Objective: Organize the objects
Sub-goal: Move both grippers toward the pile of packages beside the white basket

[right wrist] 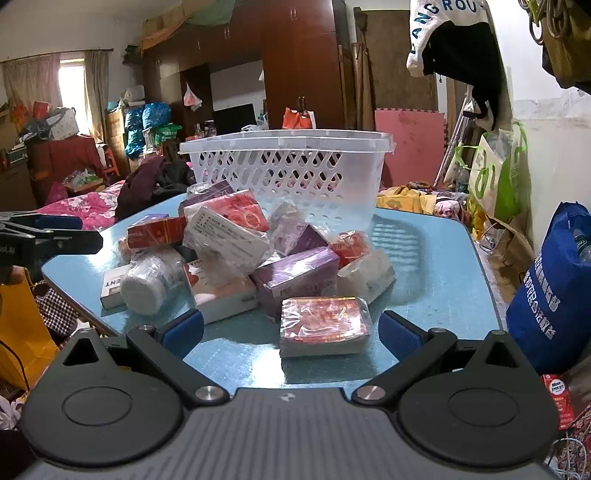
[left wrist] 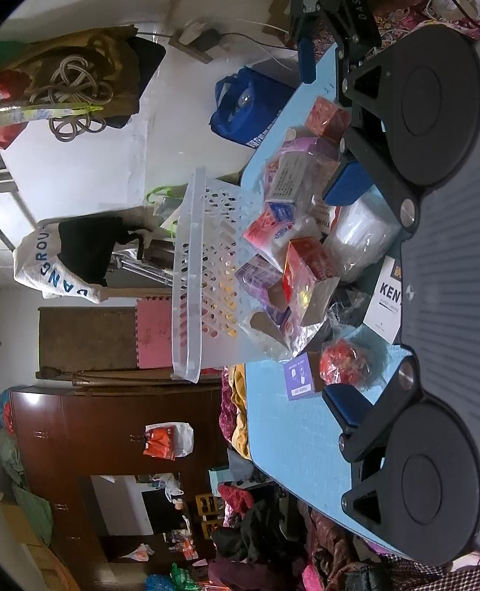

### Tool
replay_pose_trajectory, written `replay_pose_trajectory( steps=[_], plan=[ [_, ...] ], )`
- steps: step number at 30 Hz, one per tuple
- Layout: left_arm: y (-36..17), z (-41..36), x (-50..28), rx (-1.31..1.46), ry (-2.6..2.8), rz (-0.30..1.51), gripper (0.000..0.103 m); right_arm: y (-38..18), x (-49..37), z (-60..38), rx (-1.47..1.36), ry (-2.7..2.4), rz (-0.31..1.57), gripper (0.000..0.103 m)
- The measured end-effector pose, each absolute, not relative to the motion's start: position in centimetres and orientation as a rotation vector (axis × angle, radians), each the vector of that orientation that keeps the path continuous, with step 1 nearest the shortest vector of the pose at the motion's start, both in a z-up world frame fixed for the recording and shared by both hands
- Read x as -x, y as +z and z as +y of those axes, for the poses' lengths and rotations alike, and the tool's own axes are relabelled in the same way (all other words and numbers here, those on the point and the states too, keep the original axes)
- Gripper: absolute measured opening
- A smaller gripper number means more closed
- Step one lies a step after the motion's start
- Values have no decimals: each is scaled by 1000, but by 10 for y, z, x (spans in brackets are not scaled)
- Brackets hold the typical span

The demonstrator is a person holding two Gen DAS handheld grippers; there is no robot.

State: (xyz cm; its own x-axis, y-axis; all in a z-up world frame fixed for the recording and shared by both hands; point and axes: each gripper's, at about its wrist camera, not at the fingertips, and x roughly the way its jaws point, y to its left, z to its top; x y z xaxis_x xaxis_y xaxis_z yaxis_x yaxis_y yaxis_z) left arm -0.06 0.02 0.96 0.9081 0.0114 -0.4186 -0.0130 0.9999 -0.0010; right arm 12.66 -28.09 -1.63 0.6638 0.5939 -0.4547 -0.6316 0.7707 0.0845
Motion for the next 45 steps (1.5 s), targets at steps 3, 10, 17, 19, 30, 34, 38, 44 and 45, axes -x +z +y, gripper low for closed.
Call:
replay_pose_trajectory(
  steps=[3, 10, 17, 19, 30, 34, 38, 44, 45],
  plan=[
    [10, 0, 1, 2, 12, 432, 103, -17, -127, -279, 88, 691, 487, 103],
    [13, 2, 2, 5, 16, 423, 103, -17, -127, -277, 105, 682, 483, 103],
    [14, 3, 3, 6, 15, 418, 103, -16, -127, -278, 110, 673, 475, 103],
    [14, 3, 2, 6, 16, 418, 103, -16, -128, -279, 111, 669, 474, 103],
    [14, 4, 4, -1, 15, 414, 103, -17, -131, -278, 109, 663, 477, 103],
    [10, 4, 3, -18, 20, 398, 103, -21, -132, -276, 111, 659, 473, 103],
    [2, 11, 1, -18, 52, 389, 103, -23, -127, -279, 82, 672, 340, 103],
    [-20, 19, -3, -29, 11, 468, 103, -25, -129, -274, 123, 592, 334, 103],
    [-22, 18, 0, -38, -1, 464, 103, -26, -133, -277, 96, 612, 373, 103]
  ],
)
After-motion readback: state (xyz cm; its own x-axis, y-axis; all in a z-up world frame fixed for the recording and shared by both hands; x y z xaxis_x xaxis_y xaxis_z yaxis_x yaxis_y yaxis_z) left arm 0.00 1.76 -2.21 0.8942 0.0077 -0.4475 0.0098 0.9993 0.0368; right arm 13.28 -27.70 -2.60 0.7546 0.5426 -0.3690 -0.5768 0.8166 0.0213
